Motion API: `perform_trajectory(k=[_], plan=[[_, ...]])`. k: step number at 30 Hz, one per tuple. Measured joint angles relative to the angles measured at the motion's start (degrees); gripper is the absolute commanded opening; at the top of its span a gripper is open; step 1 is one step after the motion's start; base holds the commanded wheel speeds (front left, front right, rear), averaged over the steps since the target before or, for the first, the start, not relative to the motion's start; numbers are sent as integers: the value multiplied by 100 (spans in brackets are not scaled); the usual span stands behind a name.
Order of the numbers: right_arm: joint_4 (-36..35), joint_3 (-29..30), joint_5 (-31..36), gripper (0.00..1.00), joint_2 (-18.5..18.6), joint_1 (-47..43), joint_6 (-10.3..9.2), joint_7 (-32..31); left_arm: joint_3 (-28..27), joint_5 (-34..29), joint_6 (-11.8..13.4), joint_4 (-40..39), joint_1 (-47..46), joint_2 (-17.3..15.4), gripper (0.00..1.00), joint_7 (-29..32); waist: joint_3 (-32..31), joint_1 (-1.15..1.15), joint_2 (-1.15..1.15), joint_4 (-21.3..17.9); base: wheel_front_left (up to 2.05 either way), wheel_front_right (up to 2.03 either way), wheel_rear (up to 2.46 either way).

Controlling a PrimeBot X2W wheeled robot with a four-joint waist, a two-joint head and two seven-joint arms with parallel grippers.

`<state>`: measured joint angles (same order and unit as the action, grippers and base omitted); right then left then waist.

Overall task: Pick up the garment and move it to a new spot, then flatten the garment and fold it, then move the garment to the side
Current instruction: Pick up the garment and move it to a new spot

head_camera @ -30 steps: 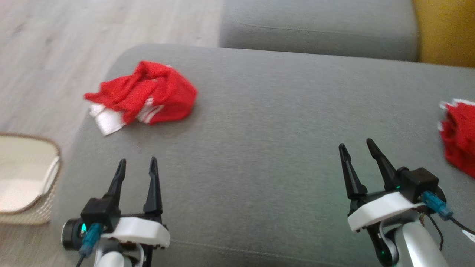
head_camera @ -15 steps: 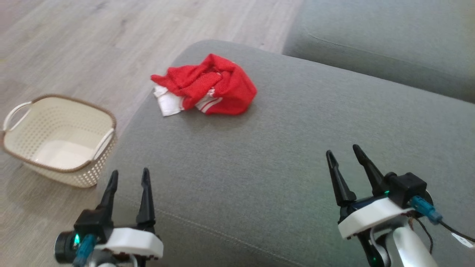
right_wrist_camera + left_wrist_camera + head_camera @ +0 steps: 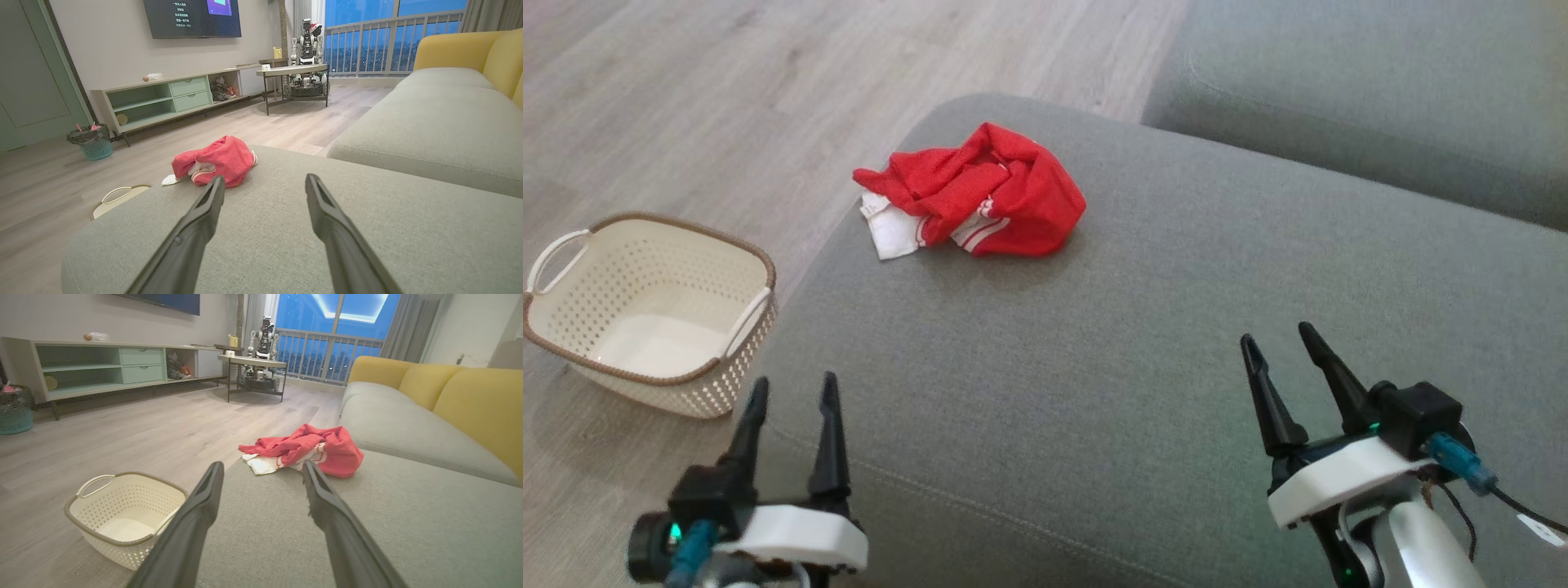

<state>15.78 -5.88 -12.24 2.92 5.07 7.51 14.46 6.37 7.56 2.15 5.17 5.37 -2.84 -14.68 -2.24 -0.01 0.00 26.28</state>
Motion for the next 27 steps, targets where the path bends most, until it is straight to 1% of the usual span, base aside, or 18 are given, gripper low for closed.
perform_trajectory(k=[5,8,10,12,13,16,23,27], plan=[[-71,154,183,100,-2,41,0,-9,-205,2,-164,-30,-244,-9,100,0,266,0,0,-126,0,0,0],[-248,328,385,100,-2,211,0,-137,-285,15,-324,1,-671,-57,100,0,535,1,0,-232,0,0,0],[-457,480,523,100,-2,402,0,-255,-288,88,-454,192,-1086,-114,100,41,757,2,0,-310,0,0,0],[-694,633,632,100,1,594,0,-350,-282,234,-579,479,-1535,-168,100,330,996,2,0,-389,0,0,0],[-694,633,632,100,1,594,0,-350,-282,234,-579,479,-1535,-168,100,330,996,2,0,-389,0,0,0],[-1024,761,732,100,3,772,0,-449,-278,449,-728,850,-2223,-282,100,755,1360,2,0,-517,0,0,0],[-1634,682,834,100,10,1027,0,-695,-309,768,-878,2006,-3740,-776,100,1611,2085,3,0,-927,0,0,0],[-1895,595,881,100,12,1228,0,-740,-234,893,-922,2710,-4441,-980,100,1987,2401,2,0,-1227,0,0,0]])
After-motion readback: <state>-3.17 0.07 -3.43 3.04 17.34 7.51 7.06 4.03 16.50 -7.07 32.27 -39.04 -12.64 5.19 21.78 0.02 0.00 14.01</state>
